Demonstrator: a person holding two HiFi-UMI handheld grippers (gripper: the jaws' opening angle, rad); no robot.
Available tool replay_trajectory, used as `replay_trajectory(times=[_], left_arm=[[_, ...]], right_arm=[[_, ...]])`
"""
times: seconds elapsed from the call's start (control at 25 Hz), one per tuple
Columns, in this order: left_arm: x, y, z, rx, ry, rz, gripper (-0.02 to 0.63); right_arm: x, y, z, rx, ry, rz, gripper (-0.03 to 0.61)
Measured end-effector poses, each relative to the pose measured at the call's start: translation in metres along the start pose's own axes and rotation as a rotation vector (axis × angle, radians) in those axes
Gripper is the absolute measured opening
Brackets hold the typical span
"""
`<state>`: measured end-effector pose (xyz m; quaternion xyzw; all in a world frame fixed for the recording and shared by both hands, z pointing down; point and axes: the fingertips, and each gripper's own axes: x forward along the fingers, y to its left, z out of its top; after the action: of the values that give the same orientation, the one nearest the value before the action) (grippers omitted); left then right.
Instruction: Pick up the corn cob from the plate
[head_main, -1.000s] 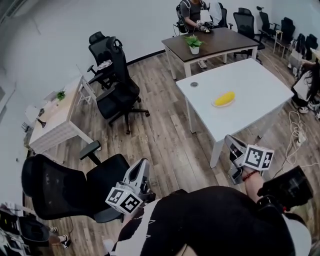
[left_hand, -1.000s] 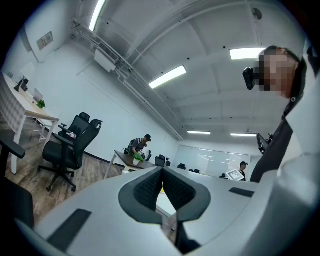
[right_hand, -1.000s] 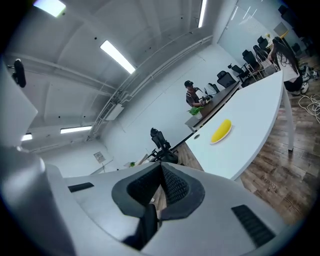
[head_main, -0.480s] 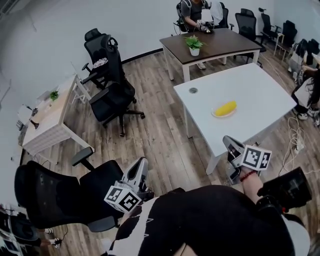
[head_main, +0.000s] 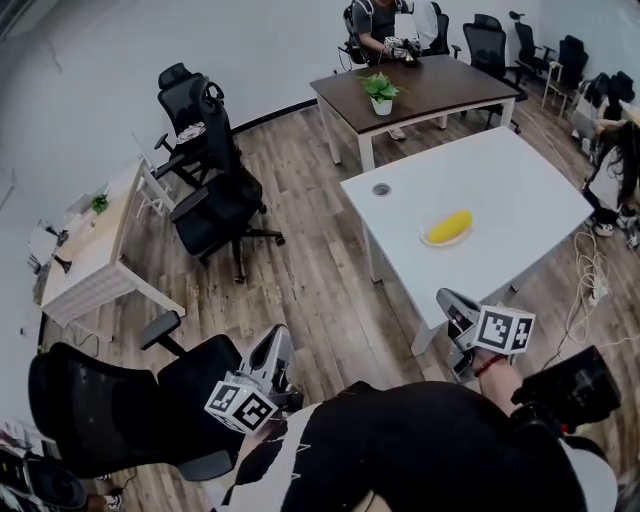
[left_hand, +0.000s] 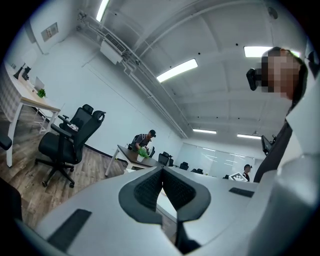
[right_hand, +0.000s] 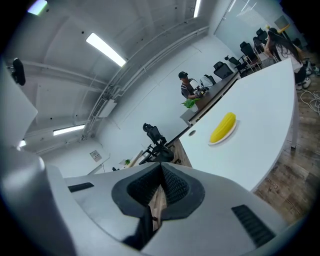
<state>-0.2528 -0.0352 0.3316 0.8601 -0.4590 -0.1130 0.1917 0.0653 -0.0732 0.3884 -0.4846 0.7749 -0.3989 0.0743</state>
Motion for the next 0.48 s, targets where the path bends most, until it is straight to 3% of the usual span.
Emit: replay_trajectory(times=[0.12,0.28,0.48], left_arm=[[0.001,0.01,-0.004,-0.004,0.013,0.02,0.014],[0.012,0.011,-0.008,-0.017,0.05,-0.014,0.014],[0.046,0.018,-0.005,-0.002,0.094,-0.1,0.014]], right_arm=[[0.001,-0.009,-0.01,0.045,0.005,-0.014,0.015],[-0.002,-0.021,-0.009,0.143,-0.025,-0.039,0.015],[0.002,-0.033,-0.005,0.133,-0.062,-0.103,0.015]])
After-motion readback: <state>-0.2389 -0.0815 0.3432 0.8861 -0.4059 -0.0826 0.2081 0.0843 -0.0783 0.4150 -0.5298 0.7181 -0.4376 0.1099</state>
